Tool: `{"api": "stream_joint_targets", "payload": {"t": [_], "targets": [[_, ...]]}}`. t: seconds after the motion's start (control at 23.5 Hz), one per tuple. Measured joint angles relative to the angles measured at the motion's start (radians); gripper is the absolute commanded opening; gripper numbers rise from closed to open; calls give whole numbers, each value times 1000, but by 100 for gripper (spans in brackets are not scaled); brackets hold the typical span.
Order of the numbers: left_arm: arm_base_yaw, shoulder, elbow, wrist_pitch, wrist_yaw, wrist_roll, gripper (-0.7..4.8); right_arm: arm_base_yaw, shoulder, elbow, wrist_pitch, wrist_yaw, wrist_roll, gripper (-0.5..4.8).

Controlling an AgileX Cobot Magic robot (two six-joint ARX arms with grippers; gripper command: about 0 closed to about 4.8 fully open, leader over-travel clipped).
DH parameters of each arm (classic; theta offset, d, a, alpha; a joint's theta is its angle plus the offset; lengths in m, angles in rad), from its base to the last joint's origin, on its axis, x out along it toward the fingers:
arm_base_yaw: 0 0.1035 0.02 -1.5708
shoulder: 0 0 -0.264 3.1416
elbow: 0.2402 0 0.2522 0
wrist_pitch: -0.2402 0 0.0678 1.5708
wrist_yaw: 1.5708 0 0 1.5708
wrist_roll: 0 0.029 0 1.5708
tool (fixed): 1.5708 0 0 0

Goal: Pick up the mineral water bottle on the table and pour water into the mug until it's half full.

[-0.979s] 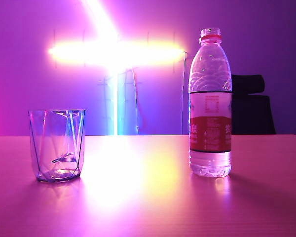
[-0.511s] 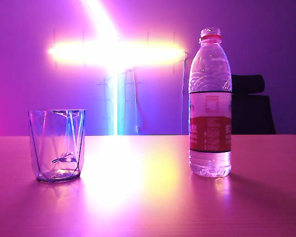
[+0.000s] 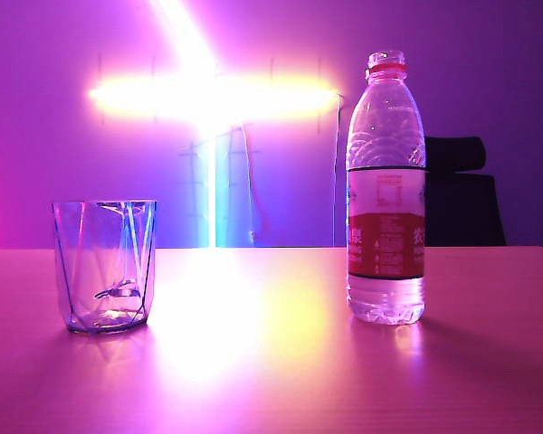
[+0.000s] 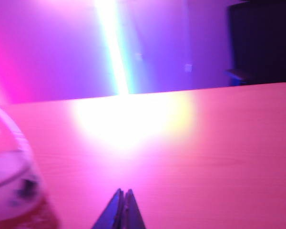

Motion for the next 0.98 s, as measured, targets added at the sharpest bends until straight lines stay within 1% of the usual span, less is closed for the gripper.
{"api": "stream_joint_targets", "payload": {"t": [0.09, 0.17, 0.21, 0.26, 0.3, 0.38, 0.43, 0.47, 0.51, 0.55, 0.6, 0.64, 0.72, 0.77, 0.81, 0.85, 0.89, 0.94, 0.98], "targets": [[-106, 0, 0, 0, 8, 0, -2, 0, 0, 0, 11, -46, 47, -5], [-183, 0, 0, 0, 16, 0, -2, 0, 0, 3, 13, -95, 122, -4], [-204, 0, 0, 0, 16, 0, -2, 0, 0, 10, 3, -128, 148, 0], [-248, 0, 0, 0, 15, 0, -2, 0, 1, 29, -6, -180, 166, 0], [-258, 0, 0, 0, 21, 0, -2, 0, 2, 47, -13, -210, 169, 4], [-260, 0, 0, 0, 20, 0, -2, 1, 6, 81, -38, -247, 167, 49], [-259, 0, 0, 0, 16, 0, -2, 1, 9, 96, -55, -257, 161, 94], [-258, 0, 0, 0, 15, 0, -2, 2, 15, 110, -72, -262, 155, 180], [-259, 0, 0, 0, 16, 0, -2, 5, 34, 126, -98, -266, 150, 252], [-259, 0, 0, 0, 16, 0, -2, 13, 50, 128, -100, -266, 146, 388], [-258, 0, 0, 0, 16, 0, -2, 39, 83, 128, -101, -262, 134, 474], [-259, 0, 0, 0, 16, 0, -2, 61, 113, 128, -101, -257, 119, 479], [-259, 0, 0, 0, 16, 0, -2, 138, 214, 127, -95, -247, 59, 479], [-259, 0, 0, 0, 16, 0, -2, 196, 284, 126, -73, -235, 19, 479], [-259, 0, 0, 0, 16, 0, -2, 232, 325, 126, -52, -210, 6, 479], [-259, 0, 0, 0, 16, 0, -2, 276, 392, 126, 4, -145, -8, 479], [-259, 0, 0, 0, 16, 0, -2, 296, 423, 126, 37, -115, -21, 479], [-259, 0, 0, 0, 16, 0, -2, 327, 514, 126, 134, -86, -64, 479], [-259, 0, 0, 0, 16, 0, -2, 338, 570, 126, 185, -86, -86, 479]]}}
